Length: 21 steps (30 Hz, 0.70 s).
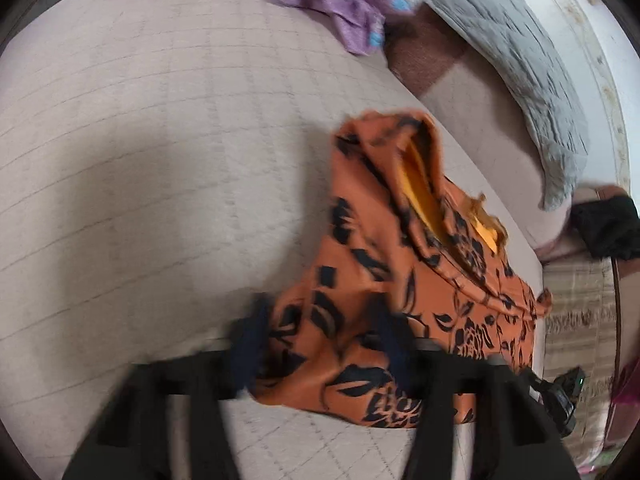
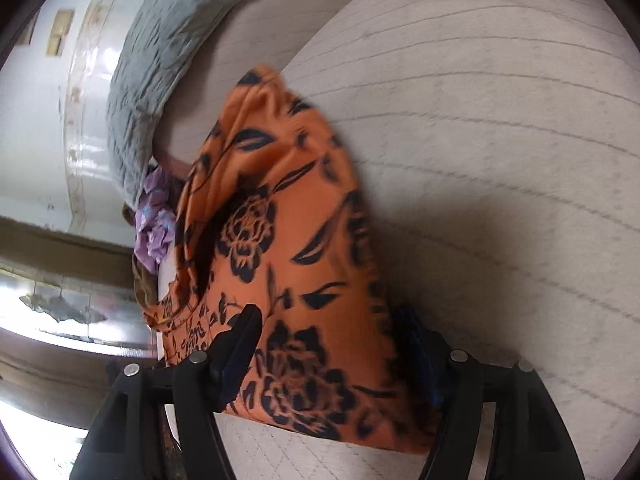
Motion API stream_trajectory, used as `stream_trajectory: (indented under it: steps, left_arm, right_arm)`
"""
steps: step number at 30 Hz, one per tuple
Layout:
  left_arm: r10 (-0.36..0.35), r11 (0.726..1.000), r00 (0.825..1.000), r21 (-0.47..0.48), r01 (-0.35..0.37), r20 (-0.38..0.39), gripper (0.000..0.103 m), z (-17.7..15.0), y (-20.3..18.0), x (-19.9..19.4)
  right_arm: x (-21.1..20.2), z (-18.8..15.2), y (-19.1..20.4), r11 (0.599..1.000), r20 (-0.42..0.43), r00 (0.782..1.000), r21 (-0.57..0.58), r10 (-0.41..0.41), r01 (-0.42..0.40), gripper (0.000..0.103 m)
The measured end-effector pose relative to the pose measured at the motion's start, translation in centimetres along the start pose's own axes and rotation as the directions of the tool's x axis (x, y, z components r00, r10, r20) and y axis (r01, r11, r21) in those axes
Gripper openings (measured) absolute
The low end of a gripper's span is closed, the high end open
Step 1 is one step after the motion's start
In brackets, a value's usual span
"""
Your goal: Fold small clothes
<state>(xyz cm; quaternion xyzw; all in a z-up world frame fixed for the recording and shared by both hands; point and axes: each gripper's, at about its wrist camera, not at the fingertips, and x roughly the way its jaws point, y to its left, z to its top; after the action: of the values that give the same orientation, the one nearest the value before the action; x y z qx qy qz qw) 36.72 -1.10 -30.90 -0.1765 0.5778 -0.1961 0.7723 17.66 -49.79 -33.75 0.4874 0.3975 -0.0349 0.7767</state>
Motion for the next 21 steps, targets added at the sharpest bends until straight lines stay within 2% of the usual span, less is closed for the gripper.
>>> stream_trajectory:
  steps: [1,3,5,8,11,17,18,19,21]
  left_arm:
    - [0.014,1.0,1.0,0.002,-0.014,0.009,0.033,-0.1,-0.3,0.2]
    - [0.04,0.999,0.998,0.022,-0.041,0.038,0.025,-0.3,-1.0,-0.1]
    - [0.043,0.999,0.997,0.029,-0.045,0.07,0.022,-0.5,-1.8,-0.9]
    - [0.016,0.999,0.992,0.036,-0.02,0.123,0.02,-0.7,-2.7,-2.7]
    - [-0.015,1.0,0.99,0.015,0.013,0.141,0.019,-1.6,-2.9,-4.6]
    - [-0.019,0.999,0.986,0.051,0.01,0.165,0.018,-5.4,-2.5,-8.7]
    - [-0.005,0.999,0.987,0.053,-0.003,0.16,0.018,-6.3,-1.8,-8.9]
    - [0.028,0.998,0.988,0.055,-0.037,0.152,0.018,-7.0,-1.3,-8.4]
    - [0.222,0.971,0.969,0.066,-0.23,0.107,0.018,-8.5,1.1,-7.4]
  right_arm:
    - [0.5,-0.3,0.9,0.998,-0.004,0.999,-0.05,-0.047,0.047,0.036]
    - [0.6,-0.9,2.0,0.993,0.012,0.996,-0.085,-0.086,0.087,0.029]
    - [-0.2,-1.3,3.2,0.99,0.045,0.995,-0.109,-0.088,0.092,0.026]
    - [-2.8,-2.1,4.7,0.993,0.114,0.993,-0.113,-0.011,0.024,0.024]
    - [-5.6,-3.6,5.7,0.991,0.176,0.983,-0.128,0.052,-0.03,0.022]
    - [-9.7,-8.3,3.9,0.995,0.203,0.977,-0.092,0.067,-0.049,0.018]
    - [-10.1,-8.7,3.6,0.996,0.213,0.976,-0.08,0.05,-0.034,0.008]
    - [-10.9,-9.1,2.6,0.998,0.228,0.973,-0.067,0.019,-0.004,0.008]
    - [-11.9,-9.6,0.7,0.99,0.249,0.96,-0.029,-0.127,0.138,0.01]
